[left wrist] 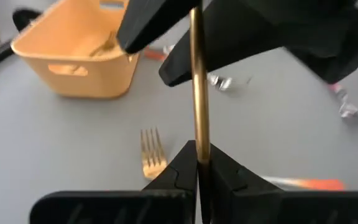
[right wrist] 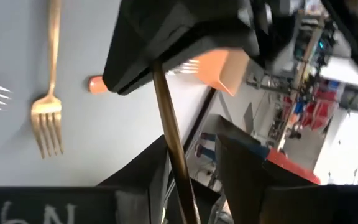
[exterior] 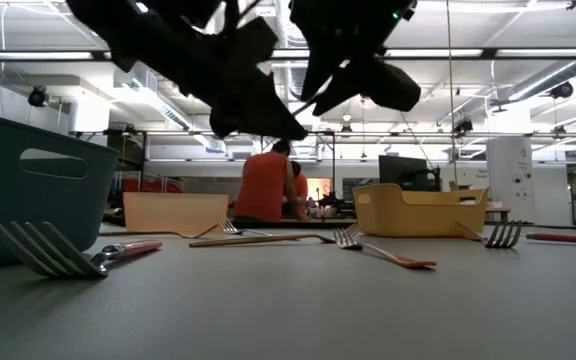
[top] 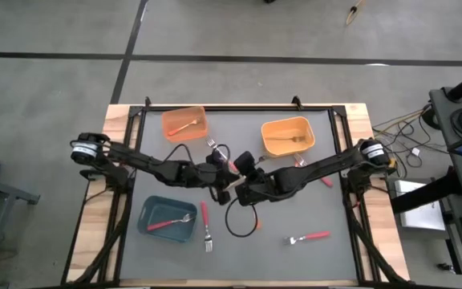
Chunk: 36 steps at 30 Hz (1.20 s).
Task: Sort silverware by color (type)
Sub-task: Put the gold fork into the yellow bin
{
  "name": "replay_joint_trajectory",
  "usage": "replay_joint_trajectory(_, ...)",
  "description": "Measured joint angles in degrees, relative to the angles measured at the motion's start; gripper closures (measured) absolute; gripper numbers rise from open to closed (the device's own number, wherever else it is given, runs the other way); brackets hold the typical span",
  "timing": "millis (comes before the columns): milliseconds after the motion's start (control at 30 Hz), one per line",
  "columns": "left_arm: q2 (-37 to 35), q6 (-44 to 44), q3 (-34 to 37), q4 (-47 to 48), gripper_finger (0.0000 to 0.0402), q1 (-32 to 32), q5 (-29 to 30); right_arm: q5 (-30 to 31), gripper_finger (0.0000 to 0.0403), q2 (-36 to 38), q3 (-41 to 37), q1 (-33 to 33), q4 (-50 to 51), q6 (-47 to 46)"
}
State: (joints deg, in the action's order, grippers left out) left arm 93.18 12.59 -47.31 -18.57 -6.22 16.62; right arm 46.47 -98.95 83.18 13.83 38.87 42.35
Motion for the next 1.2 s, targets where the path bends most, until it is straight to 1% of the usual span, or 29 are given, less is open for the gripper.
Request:
replay_joint_trajectory(67, -2.0, 0.2, 2.7, -4.1, 0.0401, 0.1, -1.0, 1.5, 0.028, 0.9, 0.0, 0.2, 0.3, -2.2)
replay_joint_trajectory(200, -7.6, 0.2, 8.8, -14.8, 0.0401, 0.5, -3.8, 1.6, 0.028, 3.7, 0.0, 0.2, 0.7, -7.5)
replay_joint_trajectory(300, -12.2, 0.0, 13.0, -21.5, 0.0401, 0.8, -4.3, 1.5, 0.0281, 5.9, 0.0, 0.2, 0.6, -12.0)
replay_joint_trajectory(433, -17.7, -0.3, 16.9, -24.4, 0.0401, 1.1, -4.2, 1.5, 0.0287, 9.4, 0.0, 0.2, -0.6, -16.4)
replay_joint_trajectory(533, -20.7, -0.3, 18.4, -26.4, 0.0401, 1.1, -4.2, 1.4, 0.0294, 11.4, 0.0, 0.2, -0.6, -19.9)
replay_joint_trajectory(667, -23.1, -0.3, 19.7, -27.8, 0.0401, 1.1, -4.2, 1.1, 0.0305, 13.6, 0.0, 0.2, -0.6, -24.5)
replay_joint_trajectory(767, -23.6, -0.7, 19.9, -28.3, 0.0401, 1.1, -4.2, 1.1, 0.0313, 15.4, 0.0, 0.1, -0.6, -26.6)
replay_joint_trajectory(900, -23.7, -1.3, 20.0, -28.1, 0.0401, 1.1, -4.2, 0.8, 0.0322, 17.7, 0.0, 0.1, 1.0, -34.0)
replay_joint_trajectory(1067, -23.7, -1.6, 20.0, -24.4, 0.0401, 1.1, -4.2, -5.2, 0.0335, 19.9, 0.0, 0.1, 6.8, -44.8)
replay_joint_trajectory(1200, -23.7, -1.6, 19.5, -19.4, 0.0401, 1.1, -4.2, -6.6, 0.0344, 20.0, -0.1, 0.2, 12.0, -51.8)
